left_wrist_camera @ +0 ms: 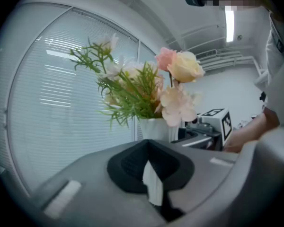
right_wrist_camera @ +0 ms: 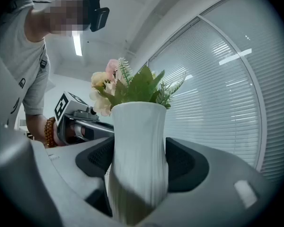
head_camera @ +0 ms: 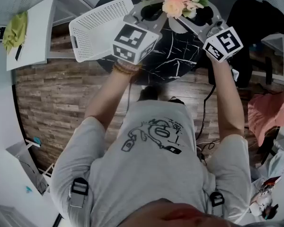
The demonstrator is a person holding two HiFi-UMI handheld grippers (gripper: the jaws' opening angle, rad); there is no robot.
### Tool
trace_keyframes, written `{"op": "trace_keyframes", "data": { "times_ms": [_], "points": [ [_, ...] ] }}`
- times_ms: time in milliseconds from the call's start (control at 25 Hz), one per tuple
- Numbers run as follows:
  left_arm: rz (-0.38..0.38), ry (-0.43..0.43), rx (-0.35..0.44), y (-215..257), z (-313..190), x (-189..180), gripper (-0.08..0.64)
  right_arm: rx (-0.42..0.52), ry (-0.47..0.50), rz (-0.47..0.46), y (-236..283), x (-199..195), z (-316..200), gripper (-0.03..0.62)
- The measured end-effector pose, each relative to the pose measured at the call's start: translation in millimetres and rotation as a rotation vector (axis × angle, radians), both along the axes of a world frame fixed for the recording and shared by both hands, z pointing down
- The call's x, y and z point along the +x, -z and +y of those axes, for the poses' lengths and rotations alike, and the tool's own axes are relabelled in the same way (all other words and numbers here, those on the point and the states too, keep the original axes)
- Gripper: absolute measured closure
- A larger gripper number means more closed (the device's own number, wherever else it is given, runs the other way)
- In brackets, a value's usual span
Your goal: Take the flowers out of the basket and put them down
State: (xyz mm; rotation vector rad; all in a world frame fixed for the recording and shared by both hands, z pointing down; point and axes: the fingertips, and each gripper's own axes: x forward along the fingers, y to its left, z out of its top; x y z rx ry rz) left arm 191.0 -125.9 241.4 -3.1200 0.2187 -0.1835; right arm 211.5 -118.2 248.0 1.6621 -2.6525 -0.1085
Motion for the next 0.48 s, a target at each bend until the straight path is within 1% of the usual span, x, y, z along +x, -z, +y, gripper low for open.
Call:
{"op": "trace_keyframes", "data": {
  "times_ms": [240,480],
  "points": [
    [-0.008,-0.04,-0.011,-11,11,20,0.558,-0.009,-0.037,-0.005,-12,19,13,0.253],
    [-0.048,-0.048,-0.04,-46,15,44,0.558,-0.015,-0.047,-0.046,-46,43,18,0.253]
  ]
}}
